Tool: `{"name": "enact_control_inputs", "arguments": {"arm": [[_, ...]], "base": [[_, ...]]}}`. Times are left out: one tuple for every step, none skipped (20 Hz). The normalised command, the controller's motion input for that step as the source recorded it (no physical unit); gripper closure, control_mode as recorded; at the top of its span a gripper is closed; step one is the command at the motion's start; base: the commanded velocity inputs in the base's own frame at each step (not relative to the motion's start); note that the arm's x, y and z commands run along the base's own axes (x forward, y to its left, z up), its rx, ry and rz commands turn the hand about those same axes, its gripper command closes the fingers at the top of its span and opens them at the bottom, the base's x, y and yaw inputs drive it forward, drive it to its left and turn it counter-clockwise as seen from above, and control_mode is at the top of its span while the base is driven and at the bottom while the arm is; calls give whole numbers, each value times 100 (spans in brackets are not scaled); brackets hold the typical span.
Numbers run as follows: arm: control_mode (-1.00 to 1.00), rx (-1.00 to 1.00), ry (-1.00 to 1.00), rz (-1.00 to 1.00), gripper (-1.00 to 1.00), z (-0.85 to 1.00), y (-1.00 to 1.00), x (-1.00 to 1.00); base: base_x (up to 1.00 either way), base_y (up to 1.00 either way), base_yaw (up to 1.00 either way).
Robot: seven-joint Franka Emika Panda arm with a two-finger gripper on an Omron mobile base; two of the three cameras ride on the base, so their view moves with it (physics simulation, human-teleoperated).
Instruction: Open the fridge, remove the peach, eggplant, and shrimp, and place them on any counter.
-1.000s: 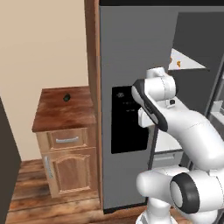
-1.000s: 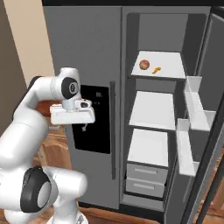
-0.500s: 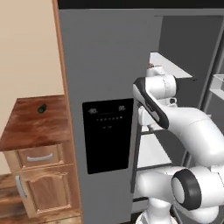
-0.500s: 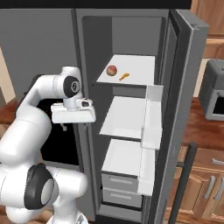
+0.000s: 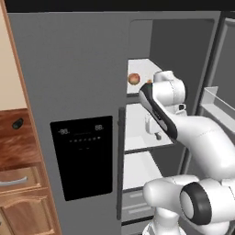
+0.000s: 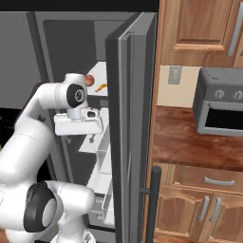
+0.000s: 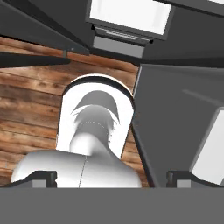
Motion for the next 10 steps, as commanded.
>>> {"name": "enact_control_inputs", "arguments": {"arm": [[100, 0, 0, 0, -100, 0, 0, 0], [100, 0, 0, 0, -100, 0, 0, 0], [100, 0, 0, 0, -100, 0, 0, 0], [100, 0, 0, 0, -100, 0, 0, 0], [100, 0, 0, 0, -100, 0, 0, 0], [-100, 18, -6, 0, -100, 23, 0, 0], [-100, 18, -13, 0, -100, 36, 3, 0], [-100, 19, -26, 0, -100, 65, 0, -4], [-100, 20, -41, 0, -100, 82, 0, 0], [-100, 20, -53, 0, -100, 93, 0, -1]], "base": [[34, -57, 0], [41, -46, 0], [38, -31, 0], [26, -5, 0], [11, 0, 0], [0, 0, 0], [0, 0, 0], [0, 0, 0], [0, 0, 0], [0, 0, 0]]}}
